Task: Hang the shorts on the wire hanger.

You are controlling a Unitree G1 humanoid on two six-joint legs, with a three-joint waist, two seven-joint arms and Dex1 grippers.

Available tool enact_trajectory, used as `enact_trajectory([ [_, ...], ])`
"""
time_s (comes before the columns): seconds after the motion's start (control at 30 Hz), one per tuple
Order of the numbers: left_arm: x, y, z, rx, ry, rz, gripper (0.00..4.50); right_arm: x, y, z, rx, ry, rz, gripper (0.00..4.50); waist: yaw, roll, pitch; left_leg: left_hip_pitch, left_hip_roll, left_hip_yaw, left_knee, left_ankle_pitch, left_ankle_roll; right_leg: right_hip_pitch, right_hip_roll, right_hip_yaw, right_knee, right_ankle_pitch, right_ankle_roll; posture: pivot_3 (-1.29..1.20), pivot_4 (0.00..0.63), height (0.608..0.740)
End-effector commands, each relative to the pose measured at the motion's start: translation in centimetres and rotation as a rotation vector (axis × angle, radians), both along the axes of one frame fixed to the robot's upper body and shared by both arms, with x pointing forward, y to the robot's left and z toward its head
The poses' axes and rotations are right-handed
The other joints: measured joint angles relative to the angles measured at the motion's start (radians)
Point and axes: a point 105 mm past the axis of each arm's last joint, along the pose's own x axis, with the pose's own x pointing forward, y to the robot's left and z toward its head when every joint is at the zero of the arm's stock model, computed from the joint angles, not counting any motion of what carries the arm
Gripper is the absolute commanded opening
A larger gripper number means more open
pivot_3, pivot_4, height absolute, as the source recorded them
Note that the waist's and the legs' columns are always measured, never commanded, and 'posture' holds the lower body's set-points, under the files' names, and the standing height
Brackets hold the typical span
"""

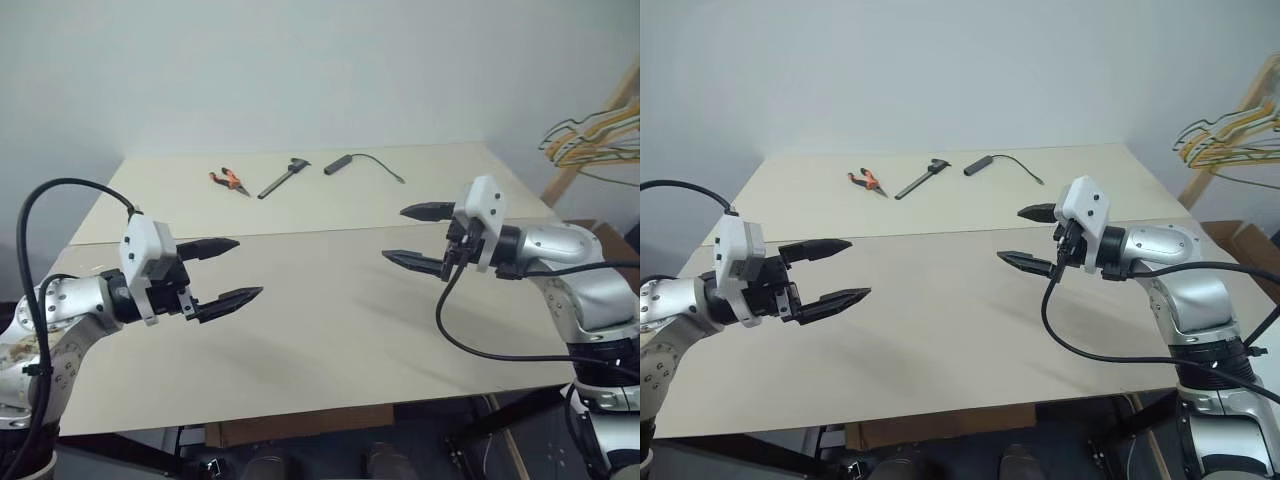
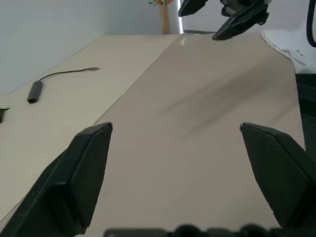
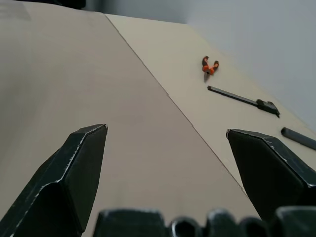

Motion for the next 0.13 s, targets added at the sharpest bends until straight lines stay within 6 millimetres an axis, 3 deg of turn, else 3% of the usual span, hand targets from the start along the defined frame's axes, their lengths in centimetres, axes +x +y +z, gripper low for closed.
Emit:
enact_trajectory([
  [0.03, -0.40, -0.25, 0.97, 0.012, -0.052, 0.001, 4.50, -0.56, 0.17, 0.50, -0.015, -0.045, 0.024, 4.47, 0.012, 0.000, 0.000, 0.000, 0.000, 0.000, 0.000, 0.000, 0.000, 0.000, 0.000, 0.000, 0.001, 0.000, -0.001, 0.05, 0.000, 0.740],
  [0.13, -0.39, -0.33, 0.84, 0.012, -0.046, 0.010, 4.50, -0.75, 0.13, 0.39, -0.021, -0.043, 0.025, 4.47, 0.015, 0.000, 0.000, 0.000, 0.000, 0.000, 0.000, 0.001, -0.001, 0.000, 0.001, -0.001, 0.004, -0.001, -0.002, 0.04, 0.000, 0.740],
])
